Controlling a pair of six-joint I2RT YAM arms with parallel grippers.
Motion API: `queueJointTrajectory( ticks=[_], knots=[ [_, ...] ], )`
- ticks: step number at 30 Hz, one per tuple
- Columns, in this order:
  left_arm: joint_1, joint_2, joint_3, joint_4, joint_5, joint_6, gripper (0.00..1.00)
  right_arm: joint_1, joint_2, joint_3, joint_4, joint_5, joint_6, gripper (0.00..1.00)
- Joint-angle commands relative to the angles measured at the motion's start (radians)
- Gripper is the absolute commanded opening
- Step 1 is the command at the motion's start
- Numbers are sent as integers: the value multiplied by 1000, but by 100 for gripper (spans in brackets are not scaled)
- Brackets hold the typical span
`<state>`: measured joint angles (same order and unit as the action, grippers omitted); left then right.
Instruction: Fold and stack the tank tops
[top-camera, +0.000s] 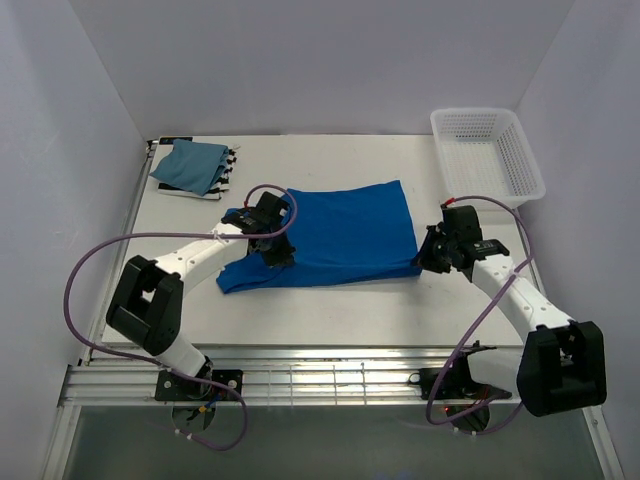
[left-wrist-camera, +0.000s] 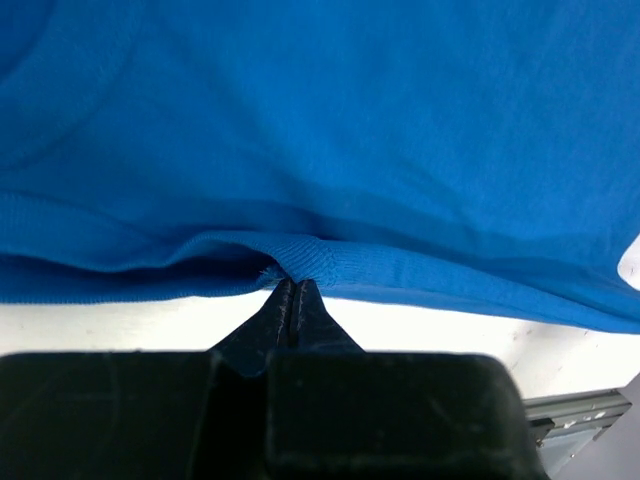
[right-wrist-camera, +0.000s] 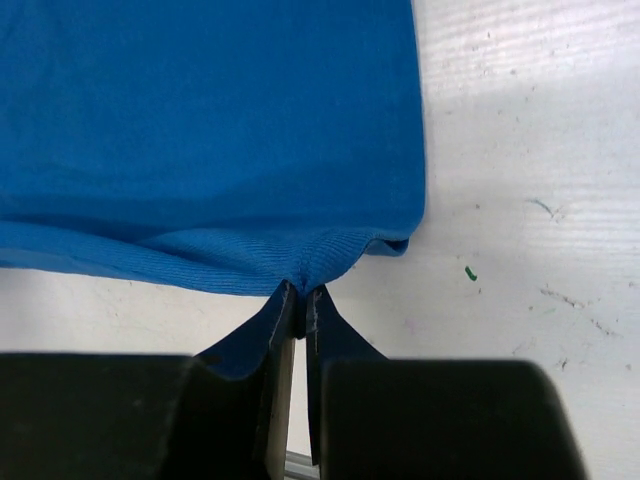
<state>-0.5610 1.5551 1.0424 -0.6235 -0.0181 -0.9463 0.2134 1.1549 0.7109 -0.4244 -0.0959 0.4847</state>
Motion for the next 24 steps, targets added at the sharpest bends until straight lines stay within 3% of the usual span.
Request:
queueJointTrajectory(
  ticks=[1,11,19,20,21,22,23,24],
  knots=[
    [32,26,73,-18,-9,53,0,-6,60,90,-2,25,-32,8],
    [104,154,191,-19,15,122,0,-20,273,265,4,41,-81,8],
    [127,249,268,-21,17,162,0,-37,449,392,13,7,-109,15],
    [134,284,287,-24,17,162,3,-40,482,409,13,5,-109,16],
    [150,302,300,-31,53,162,14,-40,496,439,13,4,-106,25],
    [157,322,320,-51,78,161,27,-42,509,453,12,-2,-106,30],
    [164,351,347,-59,81,162,50,-42,532,470,13,-1,-107,37],
    [167,359,358,-62,75,158,61,-42,540,498,12,-5,-112,57]
  ],
)
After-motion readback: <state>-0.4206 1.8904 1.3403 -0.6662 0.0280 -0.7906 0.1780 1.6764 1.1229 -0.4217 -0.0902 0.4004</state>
